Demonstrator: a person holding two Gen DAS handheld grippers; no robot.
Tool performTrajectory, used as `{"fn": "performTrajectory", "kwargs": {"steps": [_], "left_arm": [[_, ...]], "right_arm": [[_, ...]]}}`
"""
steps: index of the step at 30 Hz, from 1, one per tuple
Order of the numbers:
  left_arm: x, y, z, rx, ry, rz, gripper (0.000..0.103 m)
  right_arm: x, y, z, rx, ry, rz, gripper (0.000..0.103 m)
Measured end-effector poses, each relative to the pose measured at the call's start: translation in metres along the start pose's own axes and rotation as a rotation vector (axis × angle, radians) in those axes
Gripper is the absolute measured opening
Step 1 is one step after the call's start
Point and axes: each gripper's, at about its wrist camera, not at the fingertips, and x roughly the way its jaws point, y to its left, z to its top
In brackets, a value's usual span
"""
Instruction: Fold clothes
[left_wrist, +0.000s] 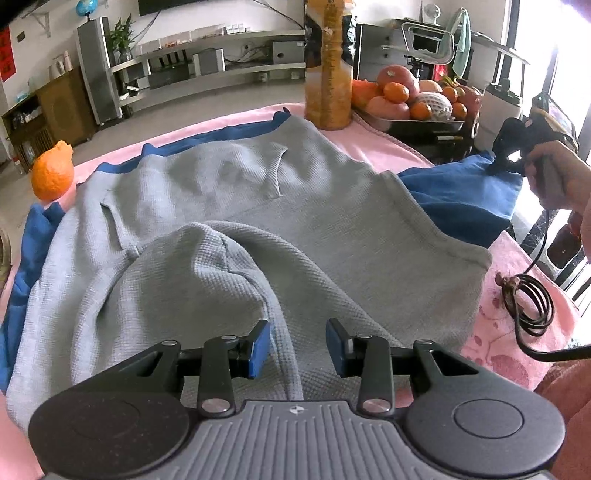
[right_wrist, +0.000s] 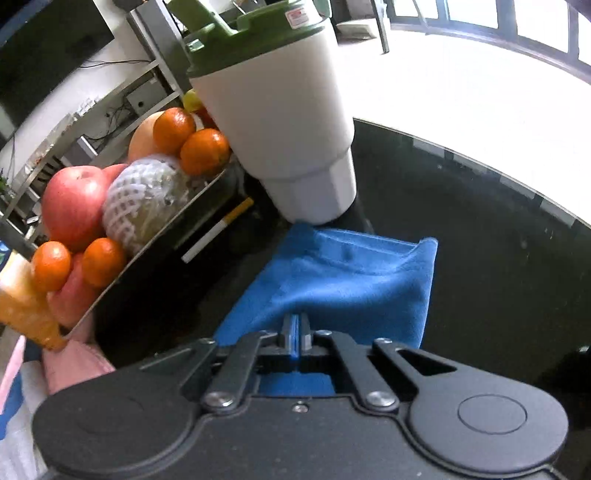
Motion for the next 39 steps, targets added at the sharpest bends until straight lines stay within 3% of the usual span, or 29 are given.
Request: {"fn": "performTrajectory", "kwargs": {"steps": [2, 5, 8, 10, 12, 14, 16, 18, 20, 22, 24, 26, 28, 30, 35, 38, 39], "left_arm": [[-0.005, 0.004, -0.001, -0.011, -0.001, -0.002, 0.036], [-0.016, 0.017, -0.001, -0.046, -0.001, 0.004, 0.036], [-0.034, 0.039, -0.003, -0.083, -0.017, 0.041, 0.036], [-0.048, 0.06, -0.008, -0.12, -0.026, 0.068, 0.038], [-0.058, 0.087, -0.016, -0.176, -0.019, 0.104, 0.038], [-0.057, 0.118, -0.029, -0.28, 0.014, 0.147, 0.034], [-0.05, 0.145, -0.041, -0.382, 0.046, 0.181, 0.022], [-0.038, 0.156, -0.049, -0.416, 0.096, 0.193, 0.014], [-0.025, 0.162, -0.055, -0.431, 0.158, 0.199, 0.014], [-0.014, 0.16, -0.06, -0.408, 0.241, 0.201, 0.017], [-0.011, 0.153, -0.057, -0.339, 0.262, 0.221, 0.019], [-0.013, 0.153, -0.055, -0.332, 0.267, 0.225, 0.022], [-0.022, 0.162, -0.05, -0.352, 0.252, 0.235, 0.026], [-0.041, 0.179, -0.038, -0.383, 0.177, 0.258, 0.026], [-0.079, 0.239, 0.012, -0.395, -0.023, 0.393, 0.034], [-0.069, 0.281, 0.042, -0.384, -0.093, 0.456, 0.041], [-0.058, 0.295, 0.048, -0.401, -0.1, 0.459, 0.043]], "right_arm": [[-0.011, 0.005, -0.001, -0.002, -0.008, -0.011, 0.008], [-0.033, 0.014, -0.002, -0.003, -0.016, -0.005, 0.009], [-0.082, 0.029, -0.012, 0.007, -0.013, 0.12, 0.013], [-0.113, 0.046, -0.024, 0.014, -0.008, 0.232, 0.025], [-0.139, 0.062, -0.047, -0.028, 0.011, 0.322, 0.029], [-0.163, 0.078, -0.073, -0.088, 0.035, 0.402, 0.029], [-0.172, 0.096, -0.104, -0.143, 0.075, 0.443, 0.029], [-0.167, 0.109, -0.137, -0.194, 0.168, 0.461, 0.029], [-0.153, 0.121, -0.169, -0.255, 0.29, 0.433, 0.029], [-0.137, 0.129, -0.195, -0.317, 0.393, 0.352, 0.029], [-0.124, 0.134, -0.211, -0.373, 0.448, 0.257, 0.029], [-0.116, 0.14, -0.218, -0.425, 0.472, 0.189, 0.028], [-0.123, 0.148, -0.213, -0.439, 0.423, 0.194, 0.029], [-0.136, 0.157, -0.205, -0.449, 0.359, 0.225, 0.029], [-0.188, 0.201, -0.171, -0.431, 0.168, 0.488, 0.029], [-0.203, 0.232, -0.156, -0.395, 0.052, 0.663, 0.033], [-0.204, 0.24, -0.153, -0.387, 0.019, 0.708, 0.039]]}}
